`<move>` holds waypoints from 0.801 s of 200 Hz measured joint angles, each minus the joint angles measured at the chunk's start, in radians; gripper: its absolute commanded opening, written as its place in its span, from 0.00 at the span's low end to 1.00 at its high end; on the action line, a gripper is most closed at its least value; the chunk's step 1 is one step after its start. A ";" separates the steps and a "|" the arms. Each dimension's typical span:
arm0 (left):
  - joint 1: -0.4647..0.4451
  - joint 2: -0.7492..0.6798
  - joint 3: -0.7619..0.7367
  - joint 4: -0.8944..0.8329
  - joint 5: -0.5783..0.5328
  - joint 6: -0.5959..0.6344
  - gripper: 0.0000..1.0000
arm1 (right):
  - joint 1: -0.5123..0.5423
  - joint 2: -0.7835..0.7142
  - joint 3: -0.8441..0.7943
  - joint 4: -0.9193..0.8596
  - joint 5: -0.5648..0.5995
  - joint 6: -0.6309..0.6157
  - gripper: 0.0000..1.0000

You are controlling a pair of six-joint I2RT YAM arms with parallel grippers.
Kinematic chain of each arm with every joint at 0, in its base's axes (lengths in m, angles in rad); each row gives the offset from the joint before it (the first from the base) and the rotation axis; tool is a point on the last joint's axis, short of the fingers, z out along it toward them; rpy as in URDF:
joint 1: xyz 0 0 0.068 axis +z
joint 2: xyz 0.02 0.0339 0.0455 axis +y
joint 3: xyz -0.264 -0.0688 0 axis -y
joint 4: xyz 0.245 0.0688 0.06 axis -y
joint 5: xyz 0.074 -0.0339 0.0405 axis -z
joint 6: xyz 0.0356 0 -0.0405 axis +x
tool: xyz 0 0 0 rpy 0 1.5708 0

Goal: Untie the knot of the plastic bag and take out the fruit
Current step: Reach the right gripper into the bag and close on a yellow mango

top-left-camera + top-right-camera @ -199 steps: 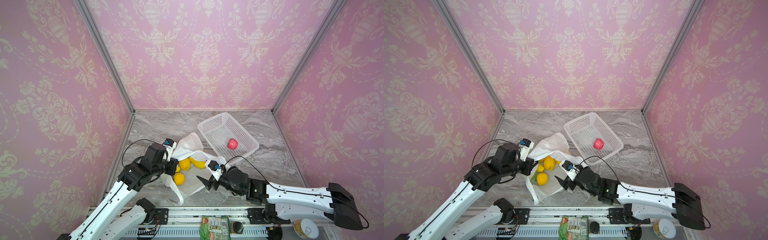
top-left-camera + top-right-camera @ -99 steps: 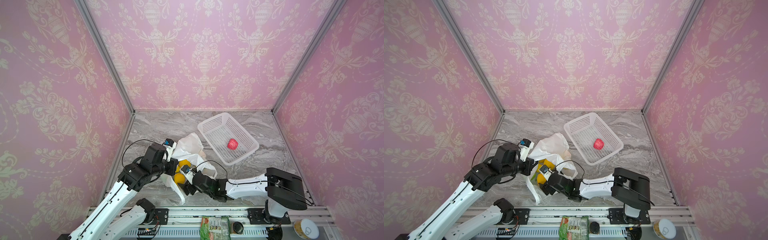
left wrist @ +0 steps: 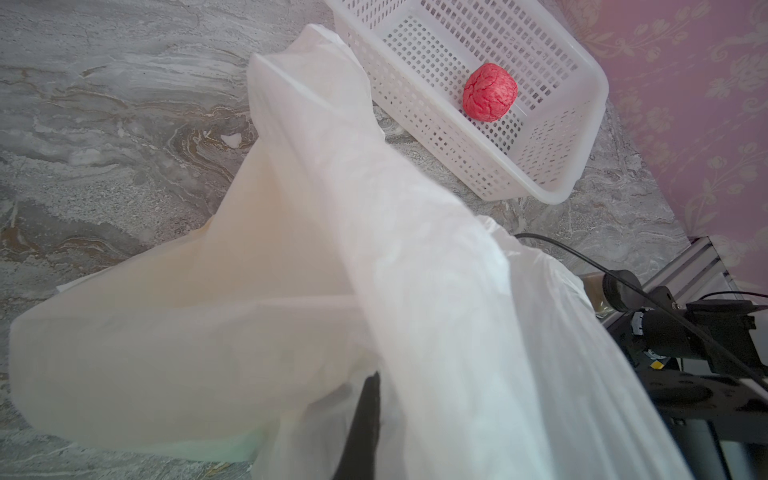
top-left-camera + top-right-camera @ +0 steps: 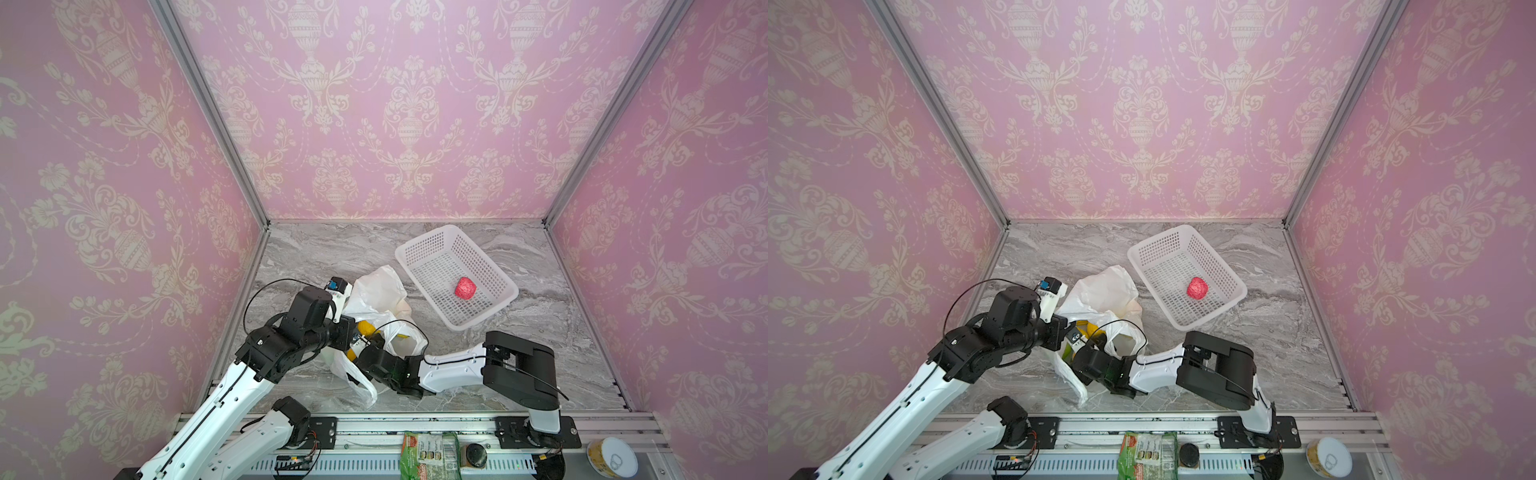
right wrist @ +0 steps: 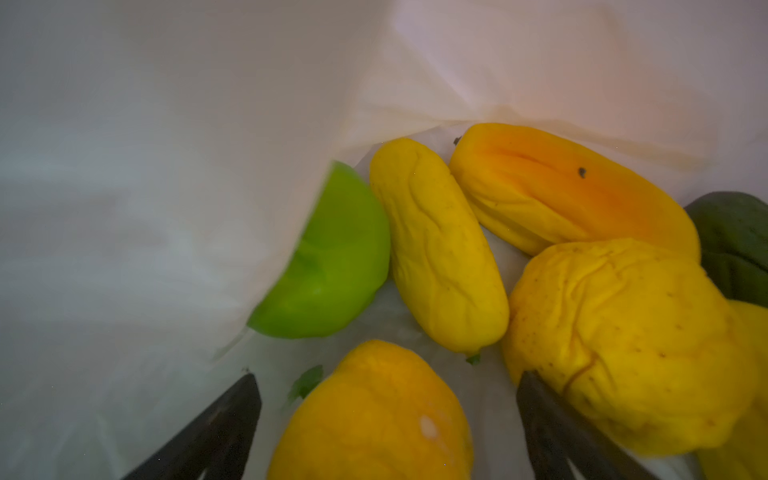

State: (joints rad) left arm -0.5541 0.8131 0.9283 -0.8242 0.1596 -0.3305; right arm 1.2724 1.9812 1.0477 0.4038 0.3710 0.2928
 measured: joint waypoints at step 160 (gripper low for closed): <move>0.000 -0.002 0.000 0.000 -0.001 0.000 0.00 | 0.000 -0.455 -0.339 0.127 0.056 -0.004 0.53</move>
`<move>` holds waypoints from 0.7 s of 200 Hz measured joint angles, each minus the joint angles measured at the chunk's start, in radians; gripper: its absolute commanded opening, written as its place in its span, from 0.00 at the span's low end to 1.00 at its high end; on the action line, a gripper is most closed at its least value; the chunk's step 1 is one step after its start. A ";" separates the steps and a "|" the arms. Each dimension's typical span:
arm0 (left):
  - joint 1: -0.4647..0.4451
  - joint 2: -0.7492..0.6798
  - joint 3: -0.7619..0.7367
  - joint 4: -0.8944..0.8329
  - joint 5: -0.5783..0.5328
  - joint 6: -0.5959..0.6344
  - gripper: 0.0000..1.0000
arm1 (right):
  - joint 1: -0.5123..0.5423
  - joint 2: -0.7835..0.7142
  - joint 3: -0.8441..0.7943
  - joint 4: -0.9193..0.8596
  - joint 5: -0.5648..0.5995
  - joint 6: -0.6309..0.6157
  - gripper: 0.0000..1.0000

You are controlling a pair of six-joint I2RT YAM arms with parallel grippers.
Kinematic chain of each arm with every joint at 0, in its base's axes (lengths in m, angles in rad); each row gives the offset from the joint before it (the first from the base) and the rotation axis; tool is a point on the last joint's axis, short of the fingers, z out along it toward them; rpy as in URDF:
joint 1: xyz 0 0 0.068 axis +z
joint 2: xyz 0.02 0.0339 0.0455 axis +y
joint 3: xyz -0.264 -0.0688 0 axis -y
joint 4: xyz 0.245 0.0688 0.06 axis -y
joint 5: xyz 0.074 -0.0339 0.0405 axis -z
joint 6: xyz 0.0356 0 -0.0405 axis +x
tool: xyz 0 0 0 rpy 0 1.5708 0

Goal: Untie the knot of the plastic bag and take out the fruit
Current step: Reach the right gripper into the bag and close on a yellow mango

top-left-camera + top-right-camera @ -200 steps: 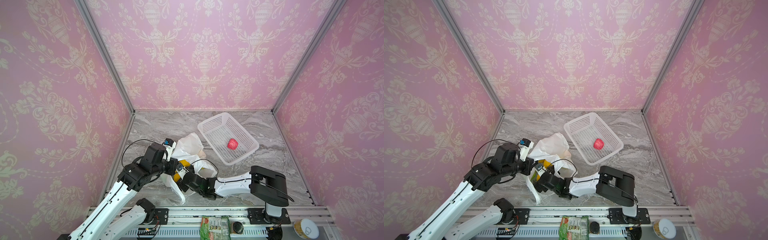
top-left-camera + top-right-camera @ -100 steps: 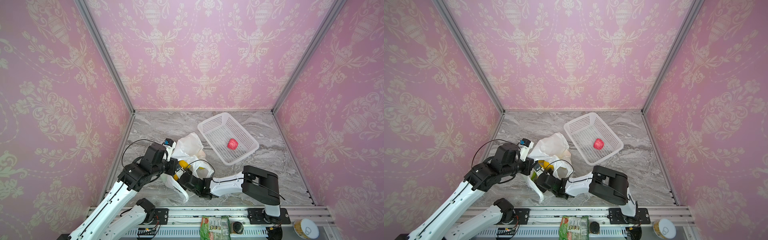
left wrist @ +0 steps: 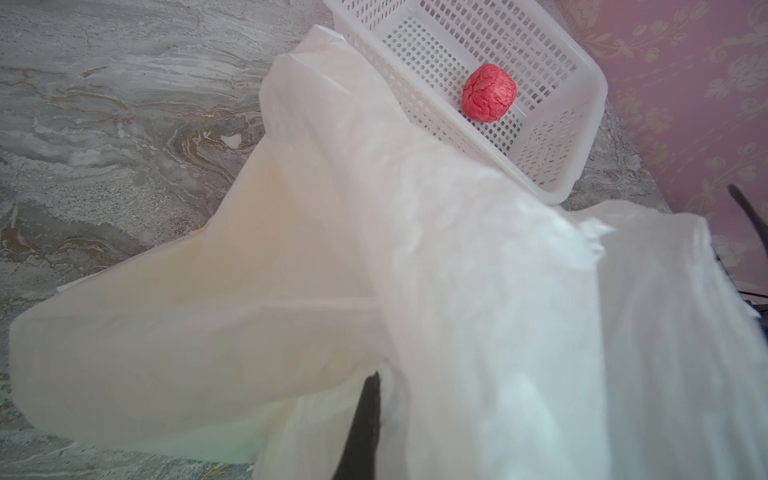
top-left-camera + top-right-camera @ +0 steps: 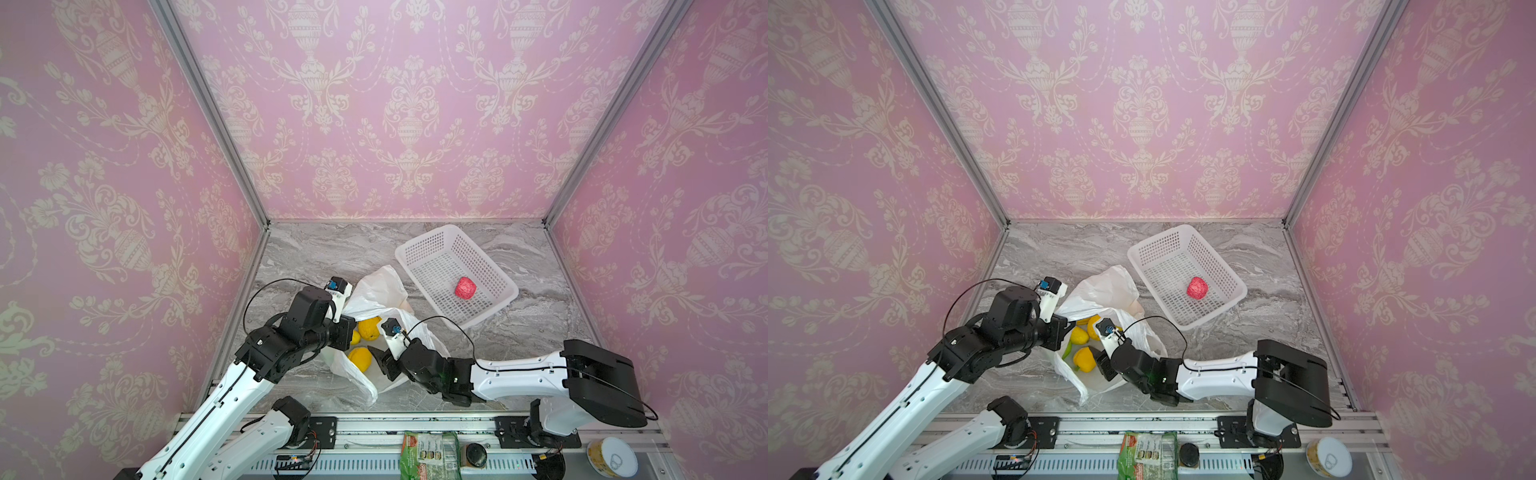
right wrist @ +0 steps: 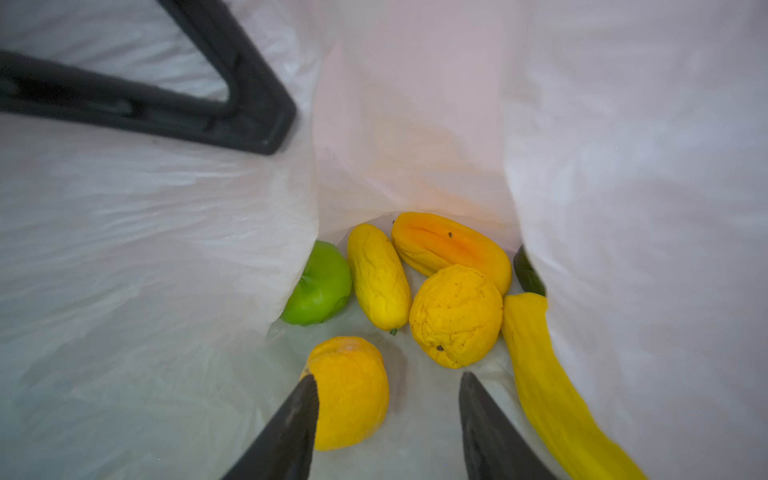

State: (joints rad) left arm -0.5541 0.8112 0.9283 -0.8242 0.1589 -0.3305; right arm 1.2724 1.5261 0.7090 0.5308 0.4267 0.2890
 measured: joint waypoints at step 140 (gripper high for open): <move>0.000 0.000 0.000 0.000 0.000 0.000 0.00 | 0.000 0.394 0.284 -0.074 0.001 0.043 1.00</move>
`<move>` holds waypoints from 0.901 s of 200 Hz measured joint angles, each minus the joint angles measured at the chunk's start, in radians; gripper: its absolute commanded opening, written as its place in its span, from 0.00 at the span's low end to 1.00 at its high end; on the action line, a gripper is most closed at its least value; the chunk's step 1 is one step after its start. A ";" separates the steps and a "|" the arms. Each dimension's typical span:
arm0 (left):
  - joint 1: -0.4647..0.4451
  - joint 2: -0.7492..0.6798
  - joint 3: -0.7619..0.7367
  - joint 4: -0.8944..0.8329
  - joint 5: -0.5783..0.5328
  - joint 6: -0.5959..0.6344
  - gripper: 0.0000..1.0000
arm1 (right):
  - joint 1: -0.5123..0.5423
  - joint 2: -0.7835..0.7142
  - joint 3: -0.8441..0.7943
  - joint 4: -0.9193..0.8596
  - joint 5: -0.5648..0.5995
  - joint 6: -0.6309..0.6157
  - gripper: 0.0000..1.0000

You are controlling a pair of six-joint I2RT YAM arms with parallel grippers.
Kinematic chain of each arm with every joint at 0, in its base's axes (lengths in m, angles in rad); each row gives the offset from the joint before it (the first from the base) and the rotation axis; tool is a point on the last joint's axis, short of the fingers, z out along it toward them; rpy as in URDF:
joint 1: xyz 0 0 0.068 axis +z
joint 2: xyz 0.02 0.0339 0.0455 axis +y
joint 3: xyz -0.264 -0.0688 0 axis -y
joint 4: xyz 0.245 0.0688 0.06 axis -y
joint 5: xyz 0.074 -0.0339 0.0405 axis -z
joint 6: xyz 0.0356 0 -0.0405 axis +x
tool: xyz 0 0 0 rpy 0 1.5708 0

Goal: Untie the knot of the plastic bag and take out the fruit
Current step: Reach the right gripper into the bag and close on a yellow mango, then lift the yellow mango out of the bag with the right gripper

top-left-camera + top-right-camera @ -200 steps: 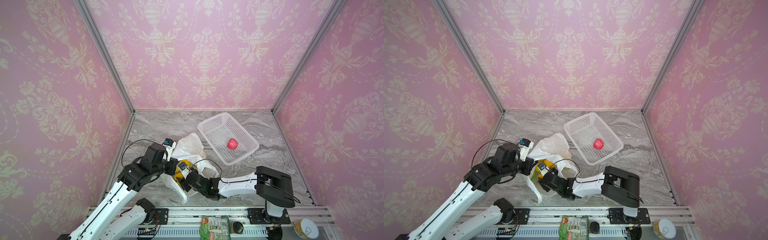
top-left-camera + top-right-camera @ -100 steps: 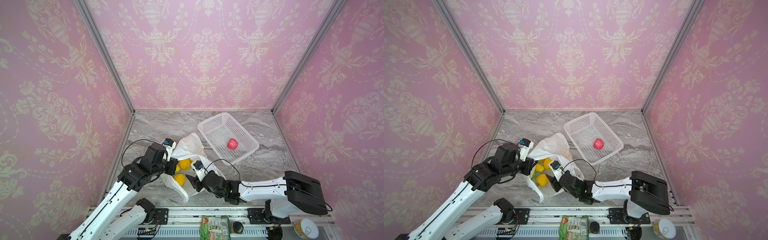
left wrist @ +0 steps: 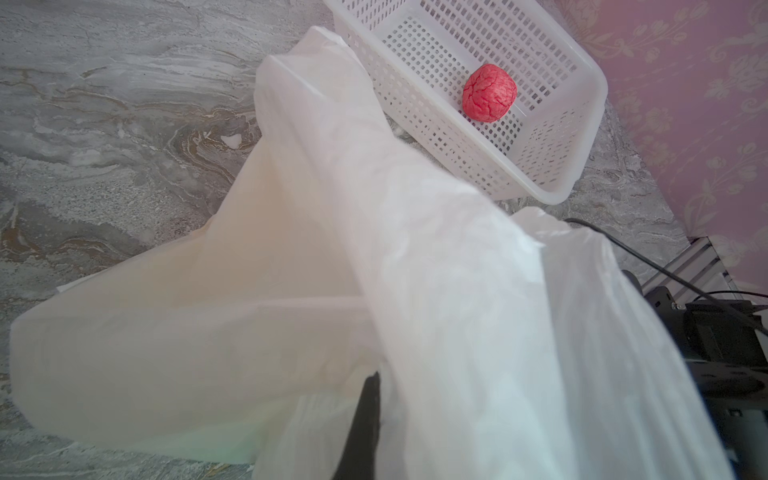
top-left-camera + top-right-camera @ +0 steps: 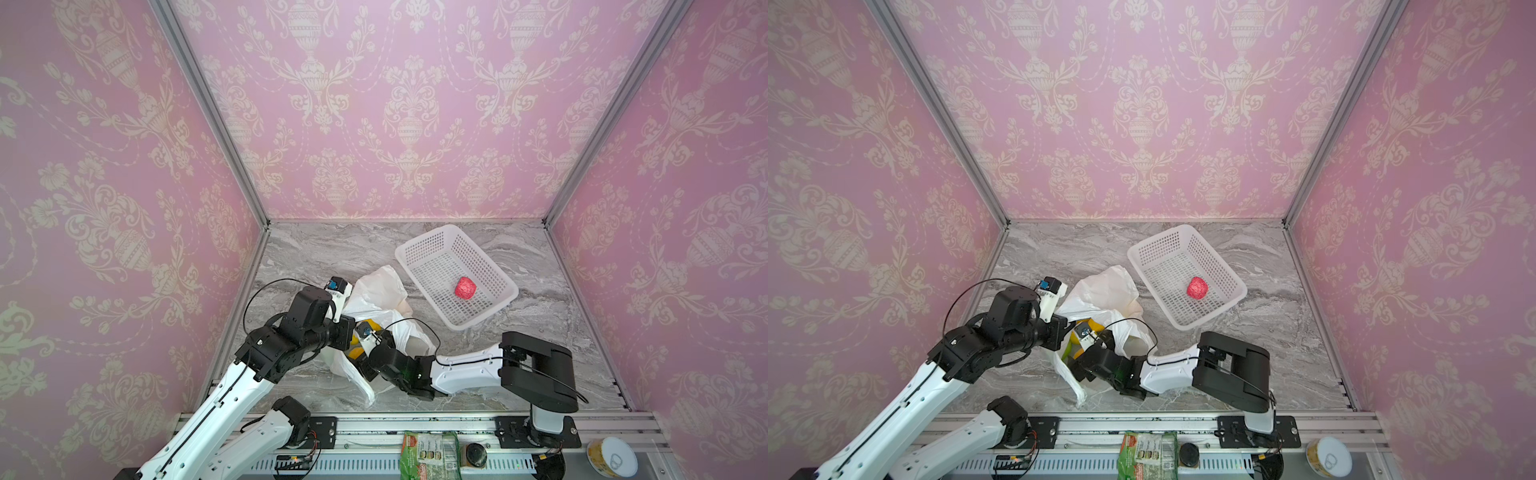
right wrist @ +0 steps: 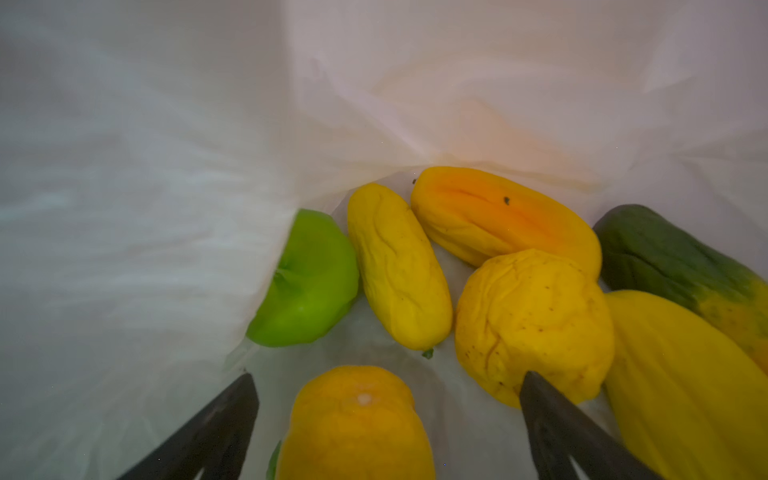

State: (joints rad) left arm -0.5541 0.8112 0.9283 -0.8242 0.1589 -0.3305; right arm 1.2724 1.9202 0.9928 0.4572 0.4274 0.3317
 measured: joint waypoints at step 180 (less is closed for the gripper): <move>0.000 -0.004 0.000 0.000 0.000 0.000 0.00 | -0.021 -0.217 -0.175 0.025 -0.030 0.042 0.45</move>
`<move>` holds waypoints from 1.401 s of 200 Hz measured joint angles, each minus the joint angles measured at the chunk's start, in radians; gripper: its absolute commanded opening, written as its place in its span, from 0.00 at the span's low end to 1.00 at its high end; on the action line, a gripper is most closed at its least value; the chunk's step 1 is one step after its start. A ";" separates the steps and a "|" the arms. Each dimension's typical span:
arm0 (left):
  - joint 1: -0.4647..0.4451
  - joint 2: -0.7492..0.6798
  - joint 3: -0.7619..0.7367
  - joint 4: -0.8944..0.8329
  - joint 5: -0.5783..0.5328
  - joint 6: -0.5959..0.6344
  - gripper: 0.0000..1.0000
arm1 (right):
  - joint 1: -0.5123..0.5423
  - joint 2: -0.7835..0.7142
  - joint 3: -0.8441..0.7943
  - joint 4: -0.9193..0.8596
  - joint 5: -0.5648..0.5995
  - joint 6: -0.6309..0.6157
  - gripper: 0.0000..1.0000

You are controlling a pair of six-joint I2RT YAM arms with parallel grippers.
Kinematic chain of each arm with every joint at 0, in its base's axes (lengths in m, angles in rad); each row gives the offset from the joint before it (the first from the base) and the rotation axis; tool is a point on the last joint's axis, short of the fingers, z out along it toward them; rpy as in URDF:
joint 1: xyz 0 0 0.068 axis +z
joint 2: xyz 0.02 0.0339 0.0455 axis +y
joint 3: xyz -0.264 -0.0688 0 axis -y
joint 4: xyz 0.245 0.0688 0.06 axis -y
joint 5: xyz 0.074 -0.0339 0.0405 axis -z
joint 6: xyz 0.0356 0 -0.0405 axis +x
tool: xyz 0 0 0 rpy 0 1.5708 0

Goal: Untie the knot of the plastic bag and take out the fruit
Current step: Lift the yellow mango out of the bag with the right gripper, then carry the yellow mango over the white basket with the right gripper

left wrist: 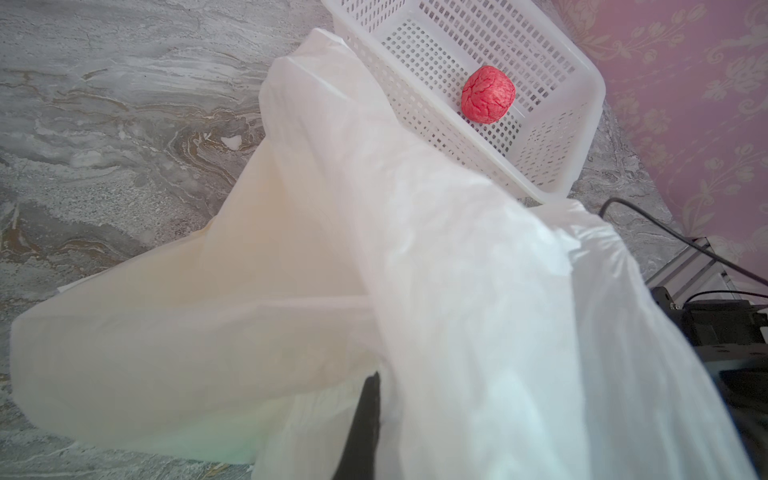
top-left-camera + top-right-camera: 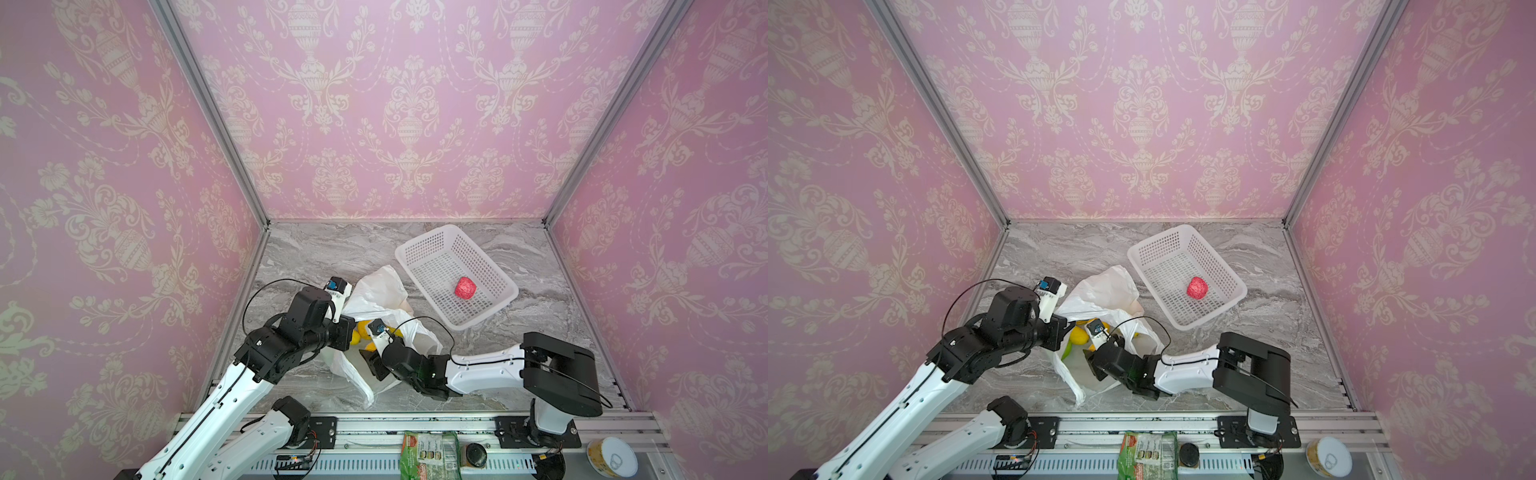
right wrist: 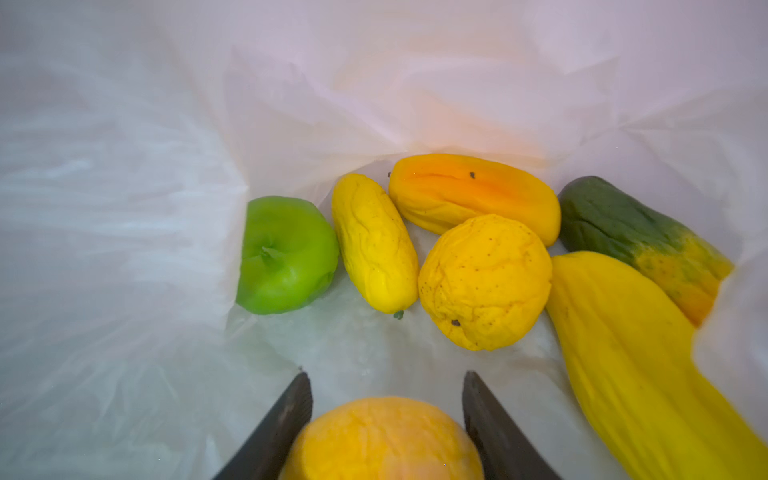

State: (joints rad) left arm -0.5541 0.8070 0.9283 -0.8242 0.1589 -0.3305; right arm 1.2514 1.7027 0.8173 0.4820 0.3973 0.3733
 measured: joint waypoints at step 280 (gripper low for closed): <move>0.000 0.031 0.000 -0.003 -0.011 0.000 0.00 | -0.732 -0.884 -0.323 -0.477 0.025 -0.027 0.38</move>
State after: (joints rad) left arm -0.5541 0.8379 0.9283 -0.8272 0.1478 -0.3305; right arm 0.5194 0.8185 0.4946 0.0048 0.4225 0.3462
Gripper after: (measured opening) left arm 0.046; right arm 0.556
